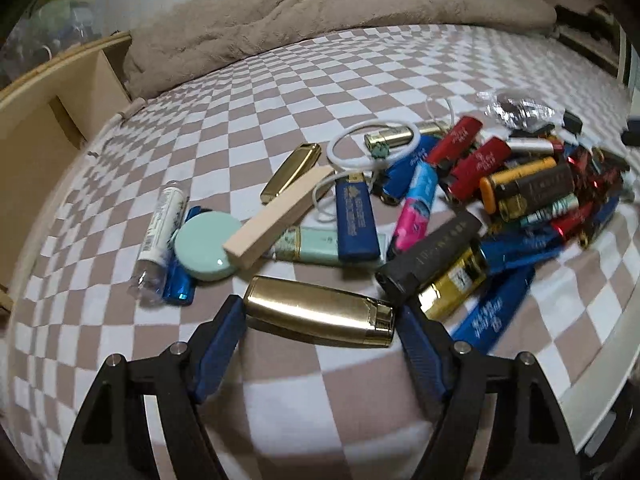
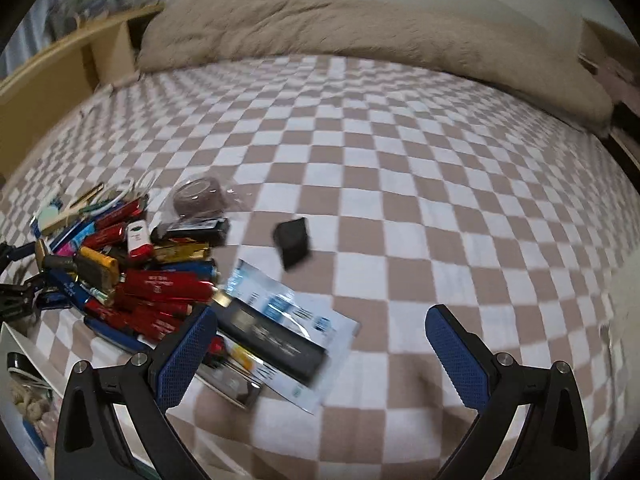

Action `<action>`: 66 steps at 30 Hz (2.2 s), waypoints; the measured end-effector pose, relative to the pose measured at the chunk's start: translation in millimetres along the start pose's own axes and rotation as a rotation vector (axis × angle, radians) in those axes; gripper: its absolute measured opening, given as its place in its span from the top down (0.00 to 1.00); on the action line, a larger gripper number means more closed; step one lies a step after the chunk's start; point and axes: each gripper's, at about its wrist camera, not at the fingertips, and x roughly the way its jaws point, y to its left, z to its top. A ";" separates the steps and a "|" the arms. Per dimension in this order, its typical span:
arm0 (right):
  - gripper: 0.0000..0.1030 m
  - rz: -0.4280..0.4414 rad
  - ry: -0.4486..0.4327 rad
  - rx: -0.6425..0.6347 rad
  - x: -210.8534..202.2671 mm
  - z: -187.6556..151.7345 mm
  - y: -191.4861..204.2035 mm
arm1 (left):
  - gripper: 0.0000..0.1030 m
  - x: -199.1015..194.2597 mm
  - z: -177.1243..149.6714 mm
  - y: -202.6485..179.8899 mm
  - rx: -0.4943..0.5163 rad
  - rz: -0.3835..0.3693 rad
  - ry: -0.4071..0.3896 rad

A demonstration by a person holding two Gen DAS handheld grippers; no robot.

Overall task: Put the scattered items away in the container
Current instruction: 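Move the left tool to the gold lighter while the right tool approaches the black lighter, then close the left tool on the gold lighter while the right tool grasps the black lighter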

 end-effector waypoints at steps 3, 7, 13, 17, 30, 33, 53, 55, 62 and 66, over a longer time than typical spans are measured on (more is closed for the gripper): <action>0.00 0.061 0.133 0.052 17.6 13.6 5.1 | 0.25 -2.6 -1.4 5.1 -0.008 0.022 0.009; 0.00 0.122 0.212 0.101 33.1 26.2 10.7 | 0.25 -4.4 -5.8 16.1 -0.075 0.034 0.041; 0.00 0.057 0.291 0.126 52.7 16.9 7.0 | 0.25 -9.6 -14.2 35.5 -0.249 0.033 0.105; 0.00 0.063 0.295 0.244 49.0 2.8 -24.9 | 0.25 -15.7 -21.0 38.2 -0.326 0.045 0.141; 0.00 0.009 0.269 0.387 25.4 -36.4 -99.8 | 0.18 -26.6 -32.5 28.9 -0.393 0.135 0.165; 0.00 0.082 0.235 0.356 21.6 -38.4 -100.3 | 0.03 -24.2 -29.8 20.7 -0.263 0.188 0.147; 0.19 0.050 0.030 0.328 32.7 -50.5 -93.7 | 0.13 -29.3 -29.1 18.4 -0.127 -0.010 0.062; 0.20 0.054 0.006 0.336 32.4 -53.3 -90.1 | 0.17 -33.5 -29.7 17.7 -0.124 -0.019 0.058; 0.20 0.025 -0.024 0.295 16.6 -65.3 -77.4 | 0.23 -36.2 -28.6 18.1 -0.135 -0.003 0.055; 0.20 0.023 -0.019 0.274 7.6 -78.7 -77.0 | 0.27 -38.0 -28.0 14.3 -0.139 0.007 0.052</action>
